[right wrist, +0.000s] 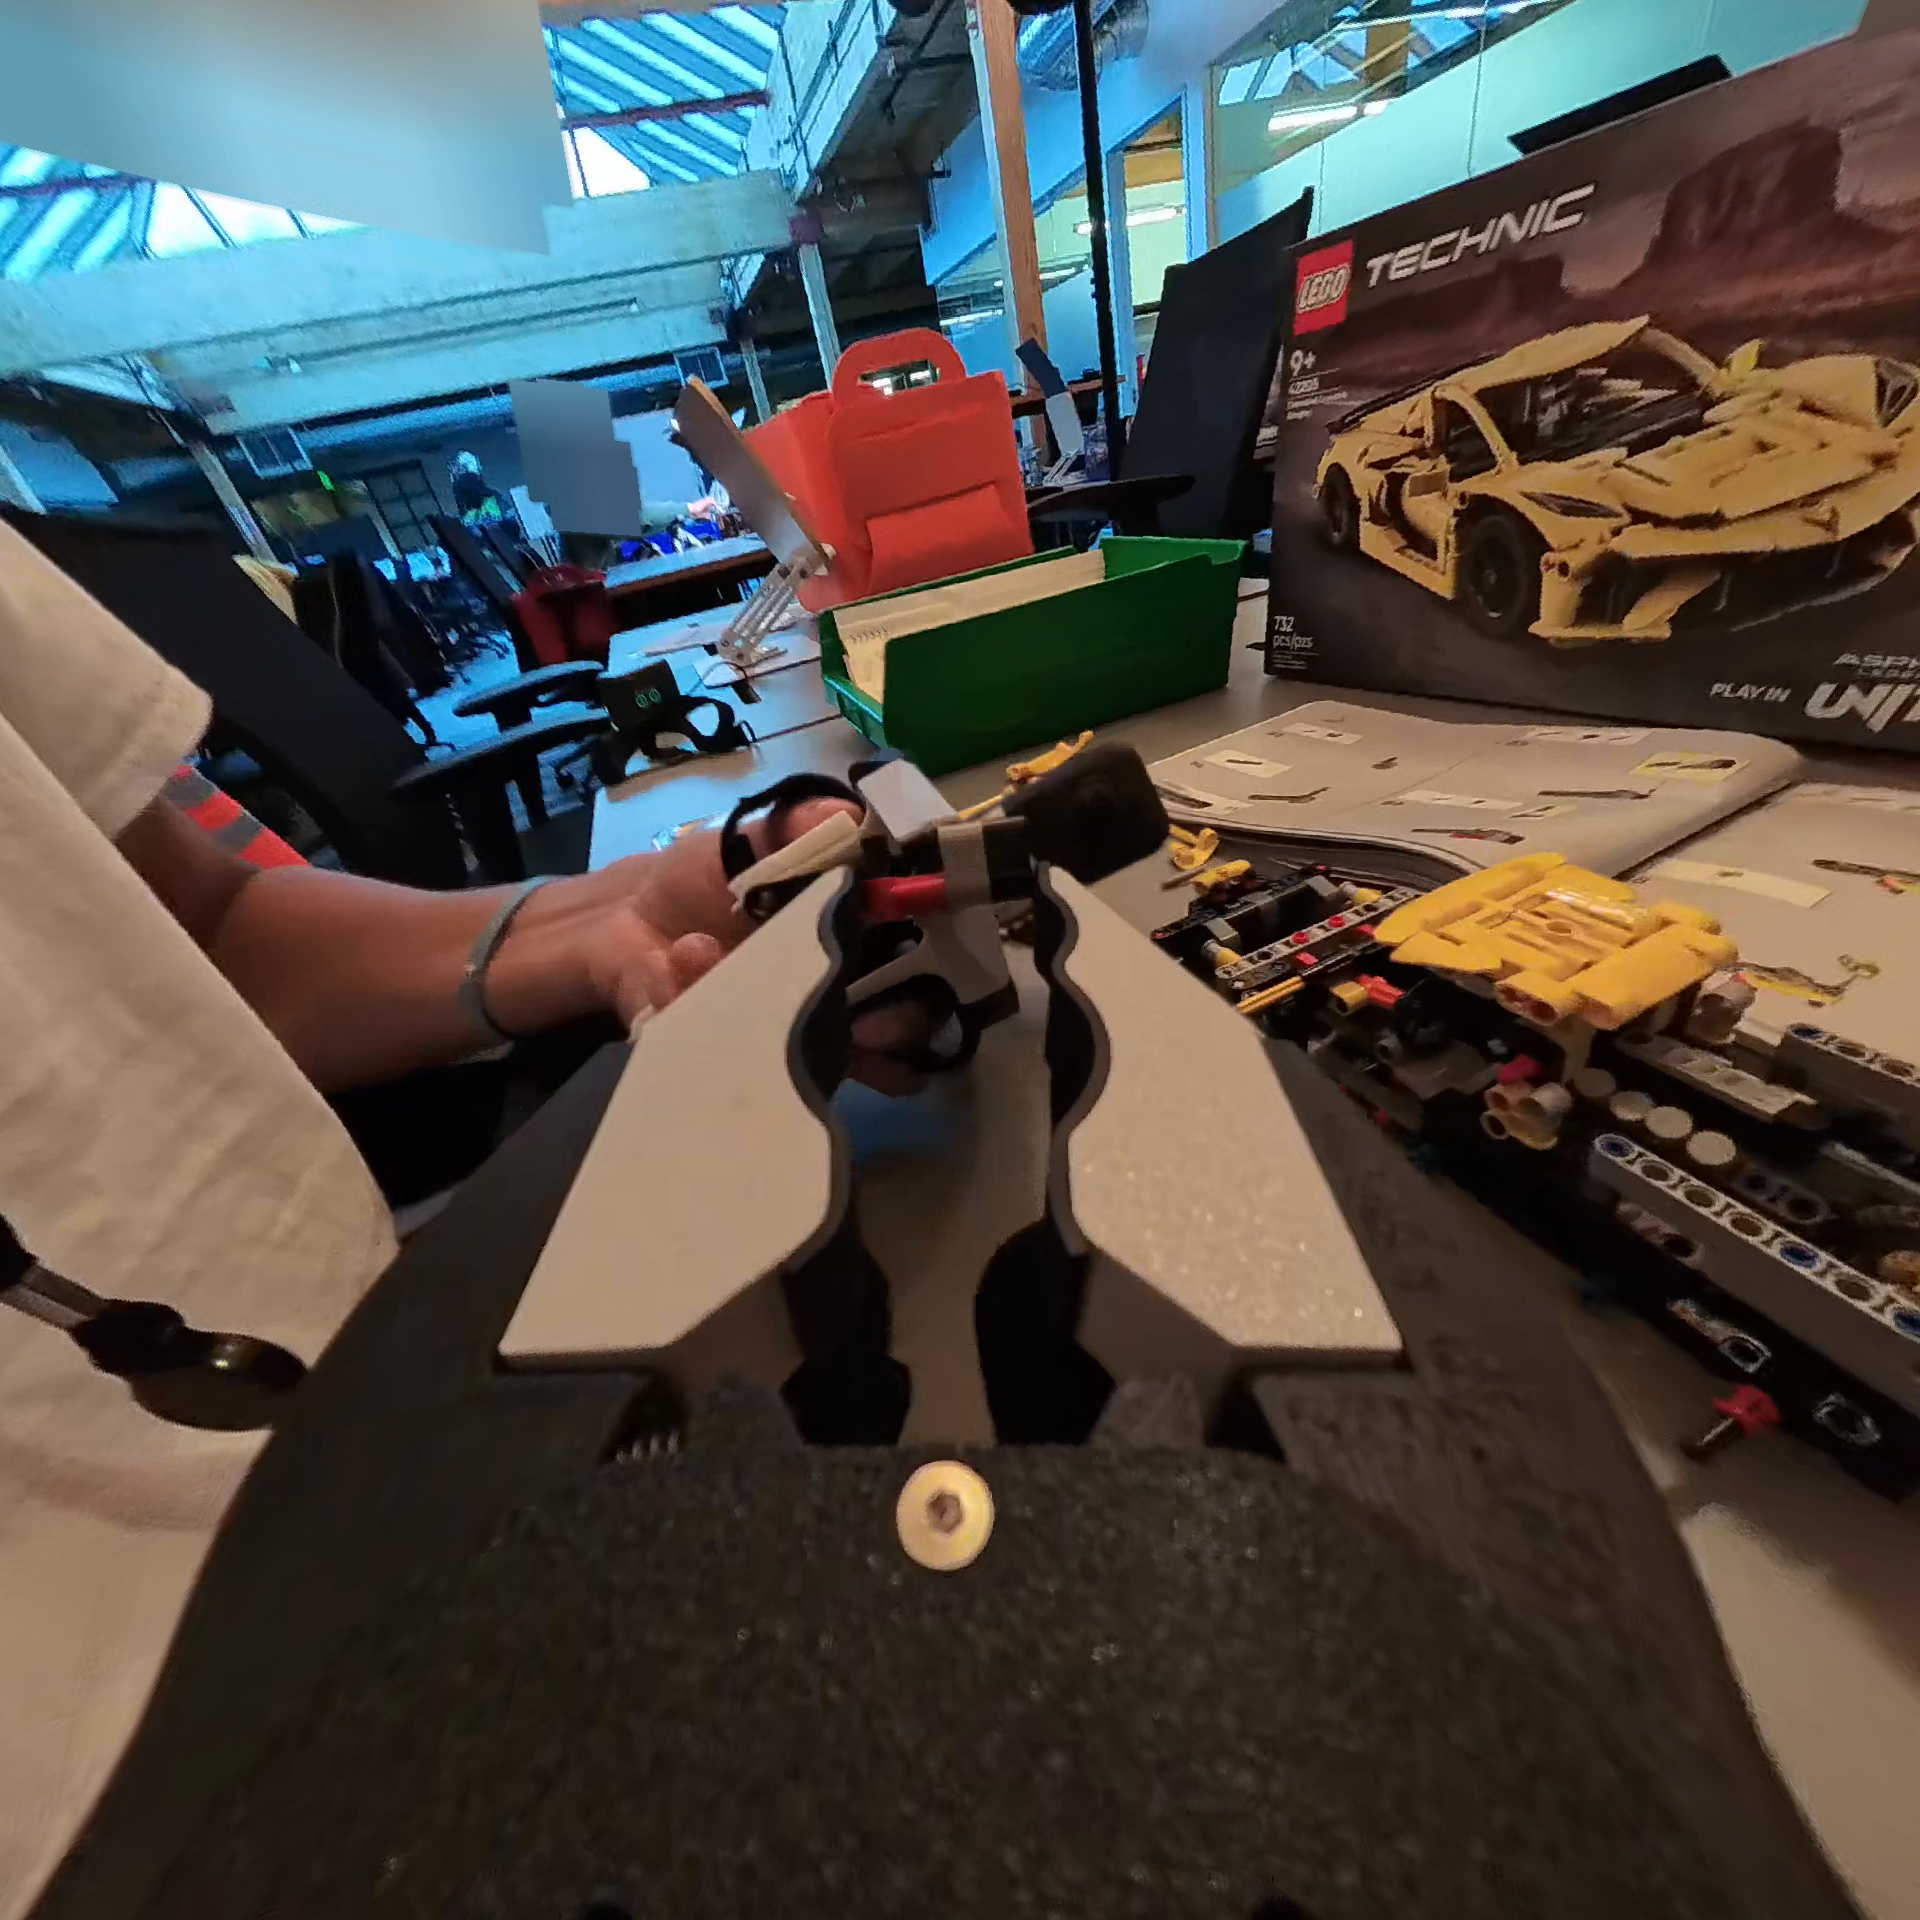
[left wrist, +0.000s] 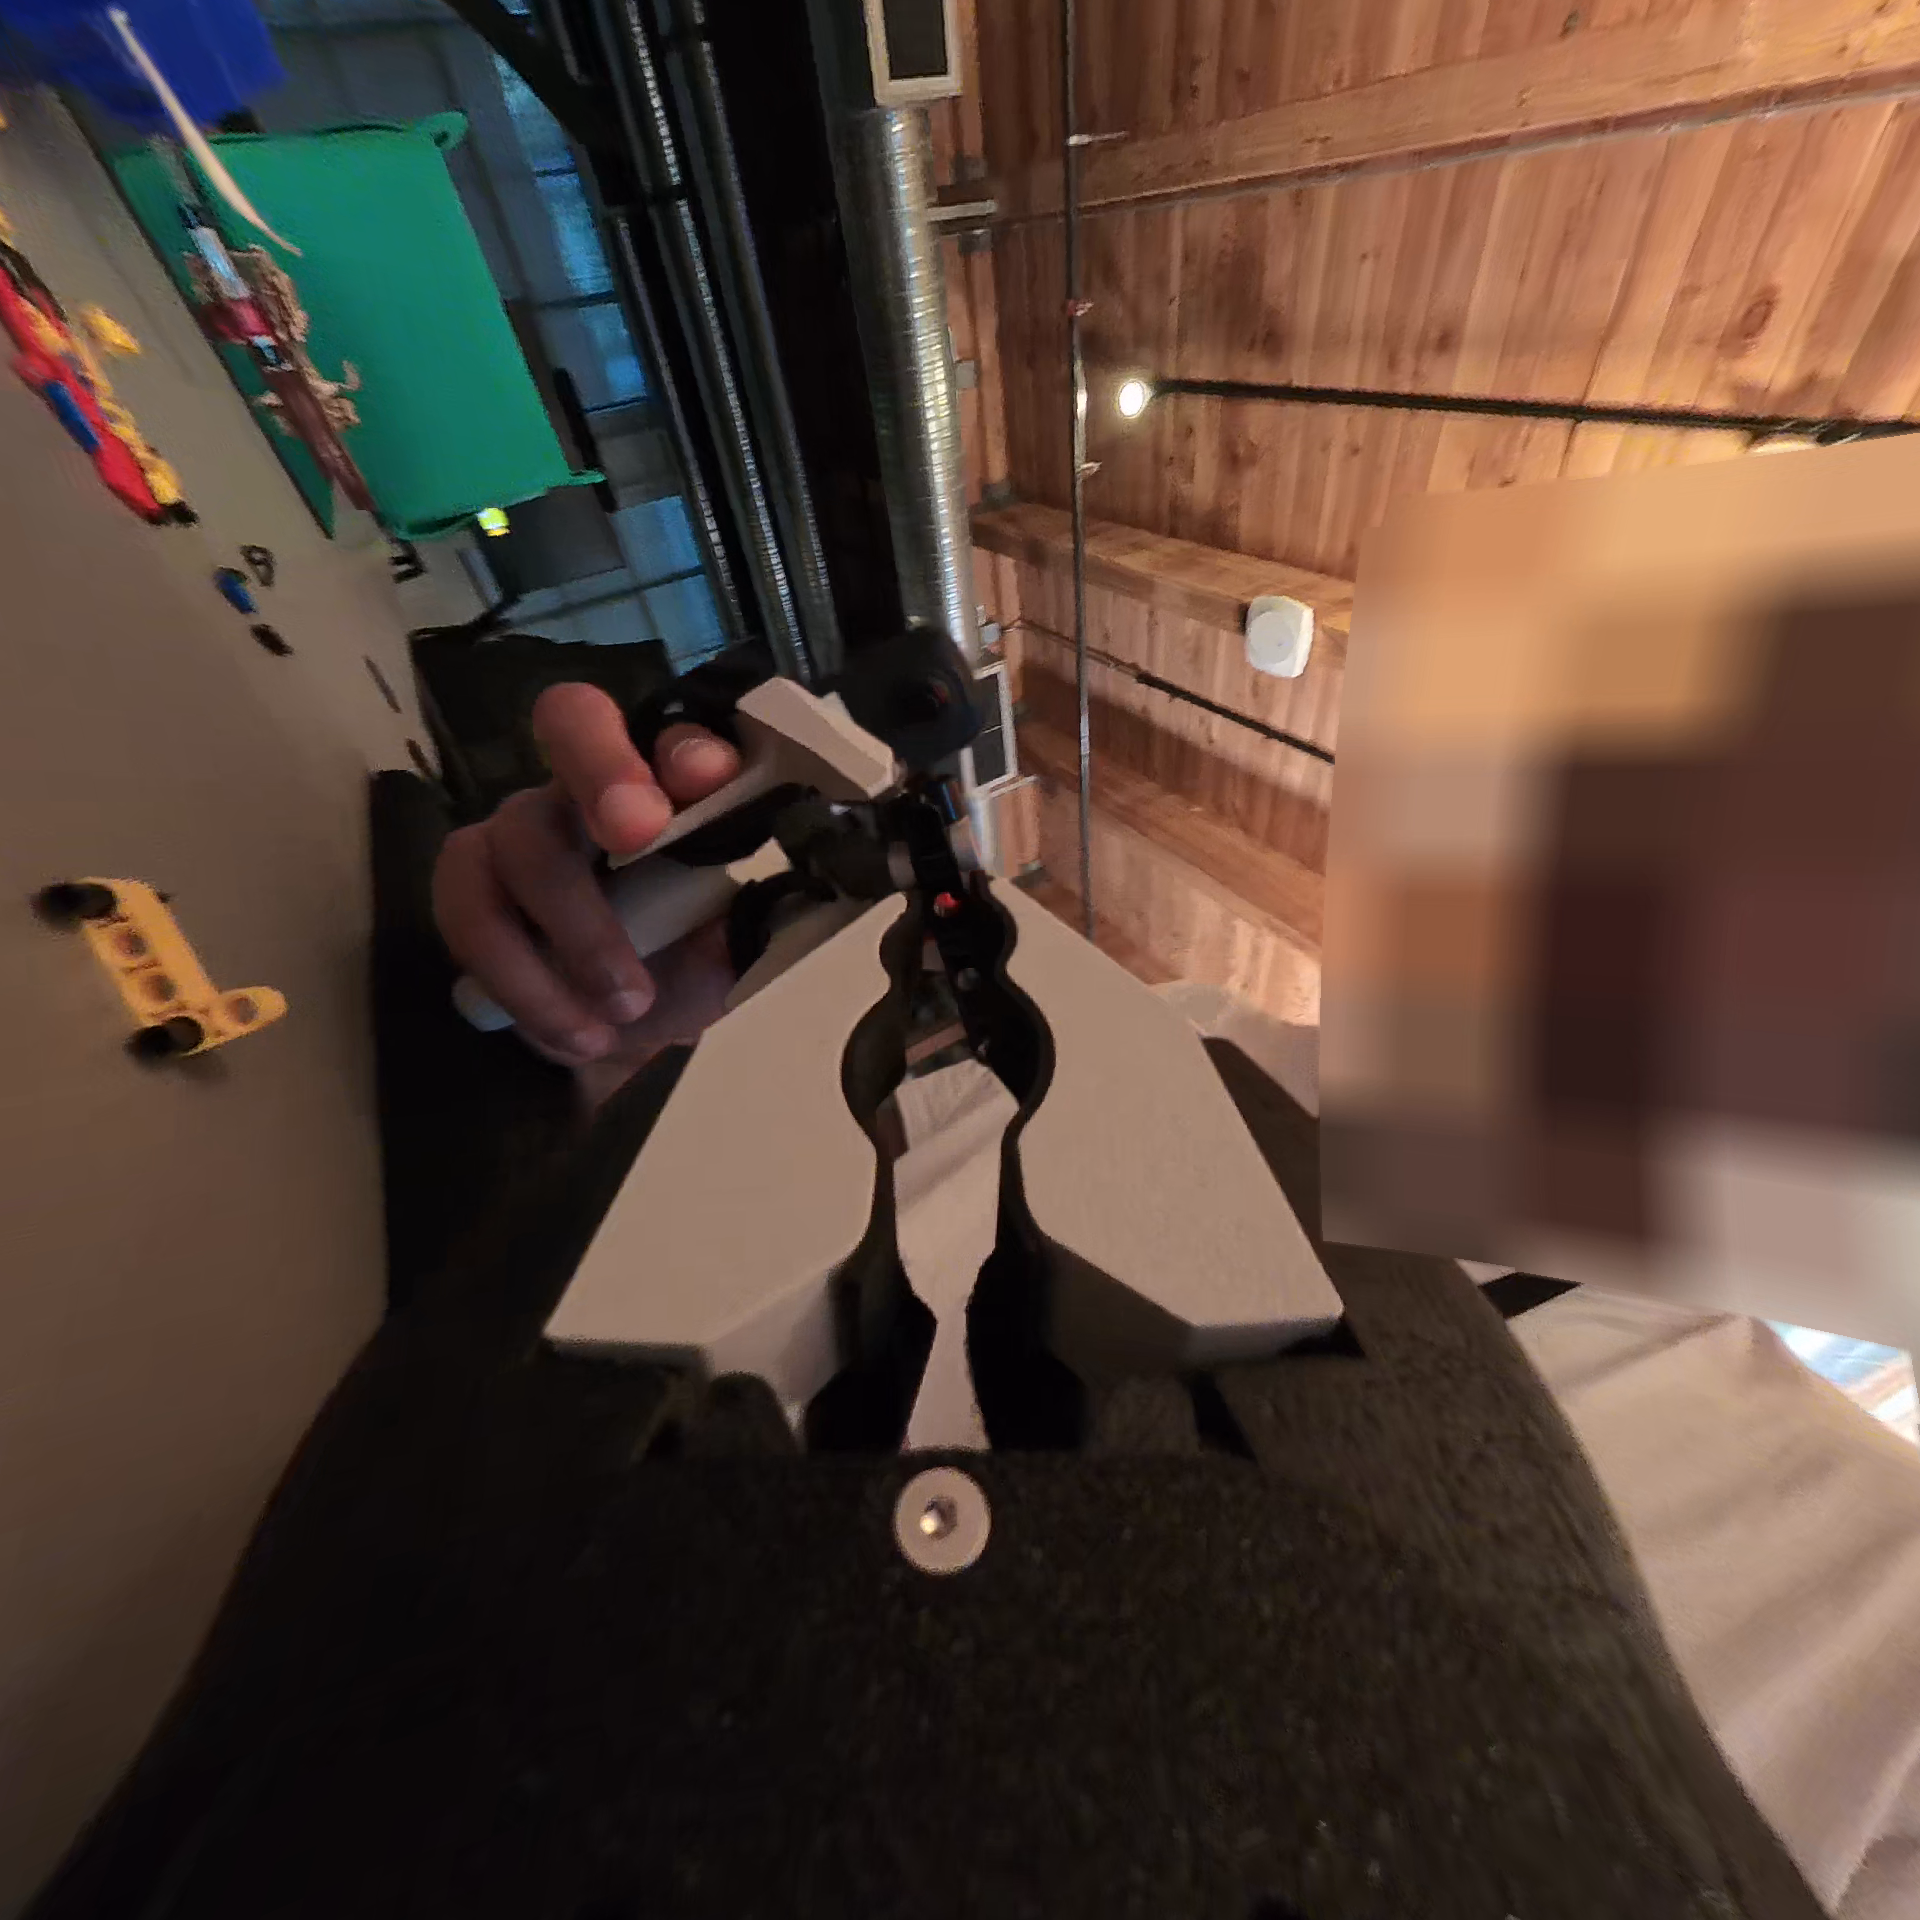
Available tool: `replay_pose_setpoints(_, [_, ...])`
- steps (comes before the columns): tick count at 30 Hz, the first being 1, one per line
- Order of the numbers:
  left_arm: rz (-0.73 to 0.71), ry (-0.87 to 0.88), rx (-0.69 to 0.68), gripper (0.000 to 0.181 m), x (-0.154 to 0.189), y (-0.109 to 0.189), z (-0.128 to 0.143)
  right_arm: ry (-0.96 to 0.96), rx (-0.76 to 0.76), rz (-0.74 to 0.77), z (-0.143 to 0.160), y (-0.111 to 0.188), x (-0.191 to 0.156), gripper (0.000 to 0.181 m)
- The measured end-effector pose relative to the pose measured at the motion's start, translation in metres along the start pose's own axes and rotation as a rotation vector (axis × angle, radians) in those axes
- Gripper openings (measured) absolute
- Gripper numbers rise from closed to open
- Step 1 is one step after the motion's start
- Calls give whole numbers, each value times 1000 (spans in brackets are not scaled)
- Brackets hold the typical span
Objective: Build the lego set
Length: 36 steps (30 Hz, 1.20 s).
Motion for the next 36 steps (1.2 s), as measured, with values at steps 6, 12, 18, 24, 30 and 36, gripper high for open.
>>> replay_pose_setpoints(6, [-221,-121,-35,7,11,42,-20,51,-126,-57,-9,-17,21,35])
replay_pose_setpoints(12, [-137,-171,180,7,37,75,-54,176,-201,-71,-37,-56,60,30])
replay_pose_setpoints(18, [-172,-217,158,7,35,75,-54,67,-141,-84,-28,-74,58,24])
replay_pose_setpoints(24, [-73,-167,160,7,38,69,-51,172,-101,119,-16,-57,91,15])
replay_pose_setpoints(30, [-218,-231,79,7,26,66,-44,184,-150,345,-15,-47,138,13])
replay_pose_setpoints(36, [-354,-281,62,7,16,72,-46,91,-123,414,-20,-38,158,15])
Point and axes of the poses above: each gripper's, where its closed fingertips meet, y back along the fingers, z out of its underside, x = y × z across the jaws, the point moved 3 cm from there along y, back along the fingers, and after that the axes turned 13 degrees about z, right-handed, at the moved point
